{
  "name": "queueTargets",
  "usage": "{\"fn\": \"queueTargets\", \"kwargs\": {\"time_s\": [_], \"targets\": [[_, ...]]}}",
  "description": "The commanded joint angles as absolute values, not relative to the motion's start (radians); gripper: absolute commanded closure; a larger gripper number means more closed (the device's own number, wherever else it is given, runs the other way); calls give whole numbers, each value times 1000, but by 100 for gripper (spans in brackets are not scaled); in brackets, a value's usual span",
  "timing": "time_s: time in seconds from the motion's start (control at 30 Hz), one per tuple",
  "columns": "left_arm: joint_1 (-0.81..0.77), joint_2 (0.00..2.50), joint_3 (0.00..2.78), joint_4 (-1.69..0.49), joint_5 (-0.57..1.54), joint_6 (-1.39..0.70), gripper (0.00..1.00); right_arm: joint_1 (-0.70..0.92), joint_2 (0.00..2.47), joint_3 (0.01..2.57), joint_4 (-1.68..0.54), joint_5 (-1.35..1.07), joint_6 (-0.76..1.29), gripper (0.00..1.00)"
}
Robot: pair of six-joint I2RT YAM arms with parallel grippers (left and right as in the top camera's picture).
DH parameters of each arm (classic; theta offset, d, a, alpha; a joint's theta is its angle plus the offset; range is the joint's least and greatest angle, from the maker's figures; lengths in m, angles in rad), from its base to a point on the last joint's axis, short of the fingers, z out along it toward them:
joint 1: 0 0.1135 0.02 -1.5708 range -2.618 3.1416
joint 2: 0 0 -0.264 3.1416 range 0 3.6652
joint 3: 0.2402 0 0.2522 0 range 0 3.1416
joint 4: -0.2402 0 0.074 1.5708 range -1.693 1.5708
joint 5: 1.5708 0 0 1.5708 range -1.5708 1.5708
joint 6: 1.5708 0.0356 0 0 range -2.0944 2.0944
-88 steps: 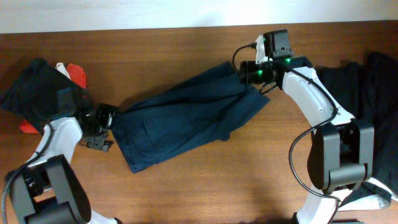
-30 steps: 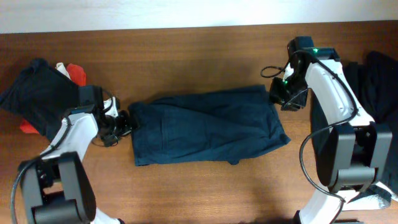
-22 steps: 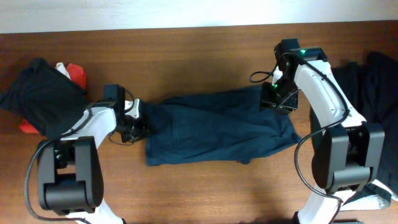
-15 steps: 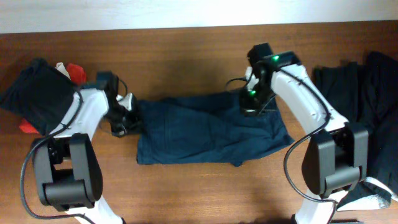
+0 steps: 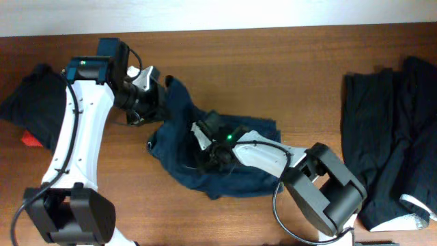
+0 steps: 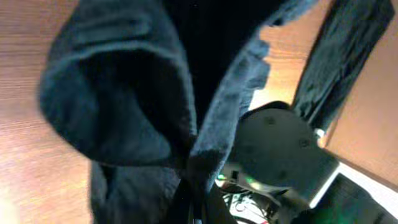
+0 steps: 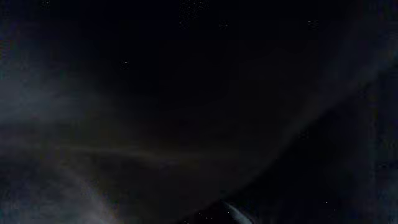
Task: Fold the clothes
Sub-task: 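Grasp the right end and fold it over toward the left gripper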
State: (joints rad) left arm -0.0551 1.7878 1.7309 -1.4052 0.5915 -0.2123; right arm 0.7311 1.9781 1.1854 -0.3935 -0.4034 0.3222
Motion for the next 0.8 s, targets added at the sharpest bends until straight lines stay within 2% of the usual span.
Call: {"fn": "queueTargets", "kwargs": {"time_s": [0.0, 0.13, 0.23, 0.3, 0.37, 0.53, 0.77], "targets": [[-81, 1758, 1754, -1392, 630, -204, 100, 695, 1986, 1220, -467, -405, 326, 95], [-81, 1758, 1754, -1393, 494, -204, 100, 521, 1869, 1330, -850, -232, 293, 96], [-84, 1758, 1754, -1392, 492, -204, 100, 372, 1785, 1331, -1047, -93, 292, 96], [-131, 1758, 1754, -1392, 492, -204, 99, 307, 1793, 1303, -1110, -89, 247, 96], [-199, 1758, 1754, -1391, 491, -204, 99, 284, 1794, 1238, -1089, -86, 240, 95], [-390, 1758, 1753, -1388, 492, -227, 99, 250, 1795, 1024, -880, -67, 265, 94], [-611, 1758, 1753, -1258, 443, -515, 100, 241, 1796, 978, -822, -74, 267, 92]]}}
